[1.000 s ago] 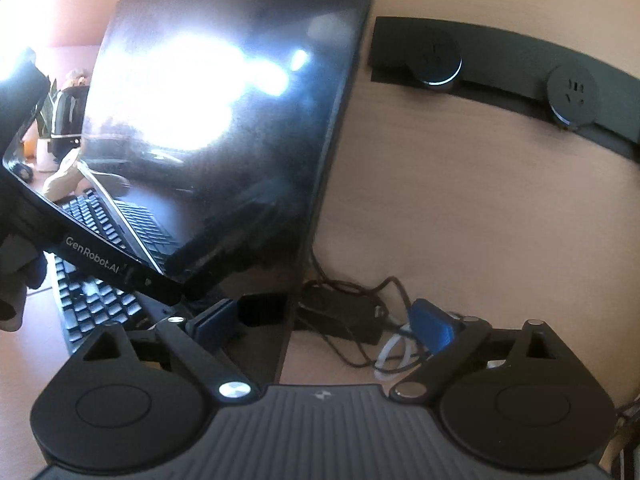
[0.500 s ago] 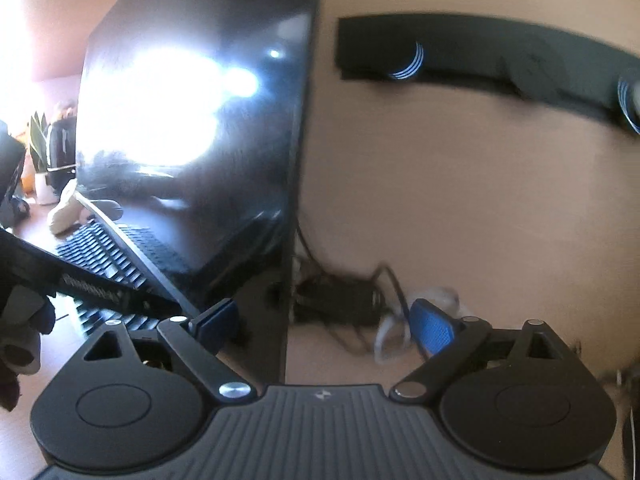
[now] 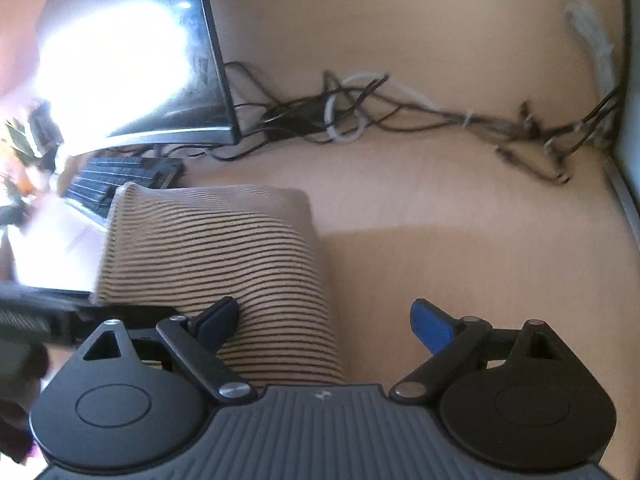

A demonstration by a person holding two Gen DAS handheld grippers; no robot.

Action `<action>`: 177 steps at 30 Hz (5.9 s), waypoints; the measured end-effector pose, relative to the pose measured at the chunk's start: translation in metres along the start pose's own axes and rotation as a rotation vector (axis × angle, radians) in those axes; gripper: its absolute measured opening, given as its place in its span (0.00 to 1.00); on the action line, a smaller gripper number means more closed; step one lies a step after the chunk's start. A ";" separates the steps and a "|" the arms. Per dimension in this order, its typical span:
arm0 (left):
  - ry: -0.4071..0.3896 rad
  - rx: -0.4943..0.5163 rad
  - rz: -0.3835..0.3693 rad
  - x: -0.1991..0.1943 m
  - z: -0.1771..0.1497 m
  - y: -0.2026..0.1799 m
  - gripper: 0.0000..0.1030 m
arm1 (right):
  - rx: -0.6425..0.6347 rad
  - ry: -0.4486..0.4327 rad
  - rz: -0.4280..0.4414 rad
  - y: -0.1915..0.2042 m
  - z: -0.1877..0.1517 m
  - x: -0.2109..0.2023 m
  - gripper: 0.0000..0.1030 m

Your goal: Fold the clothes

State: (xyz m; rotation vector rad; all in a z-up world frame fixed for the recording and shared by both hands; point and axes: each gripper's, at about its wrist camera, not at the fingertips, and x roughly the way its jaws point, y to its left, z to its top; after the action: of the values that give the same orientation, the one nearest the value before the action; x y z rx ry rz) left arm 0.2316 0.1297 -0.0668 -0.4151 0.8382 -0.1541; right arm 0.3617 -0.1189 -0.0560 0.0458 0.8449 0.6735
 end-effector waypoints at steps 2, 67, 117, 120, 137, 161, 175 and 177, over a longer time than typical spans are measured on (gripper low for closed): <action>-0.017 -0.042 0.026 -0.005 -0.009 -0.003 0.63 | -0.009 0.058 0.130 -0.001 -0.003 0.016 0.89; -0.289 -0.240 0.284 -0.097 0.000 0.023 0.55 | -0.543 -0.146 0.221 0.093 -0.023 -0.030 0.80; -0.424 -0.264 0.701 -0.072 -0.084 -0.155 1.00 | -0.348 -0.165 0.124 -0.017 -0.054 -0.058 1.00; -0.440 -0.290 0.622 -0.082 -0.060 -0.129 1.00 | -0.375 -0.168 0.140 -0.008 -0.046 -0.057 1.00; -0.189 -0.460 0.366 -0.044 -0.013 0.039 0.85 | -0.132 0.137 0.388 0.079 0.032 0.092 1.00; -0.205 -0.202 0.135 -0.025 0.008 0.068 0.76 | -0.151 0.198 0.291 0.093 0.050 0.125 0.94; -0.209 -0.115 0.169 -0.028 0.078 0.071 0.64 | -0.552 -0.110 0.082 0.136 0.028 0.074 1.00; -0.220 -0.145 0.164 -0.024 0.073 0.084 0.63 | -0.527 -0.135 0.136 0.136 0.021 0.055 1.00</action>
State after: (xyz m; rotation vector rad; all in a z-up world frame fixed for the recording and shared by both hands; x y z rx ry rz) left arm 0.2679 0.2348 -0.0423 -0.4877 0.6644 0.1037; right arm 0.3304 0.0252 -0.0388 -0.3255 0.5174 0.9924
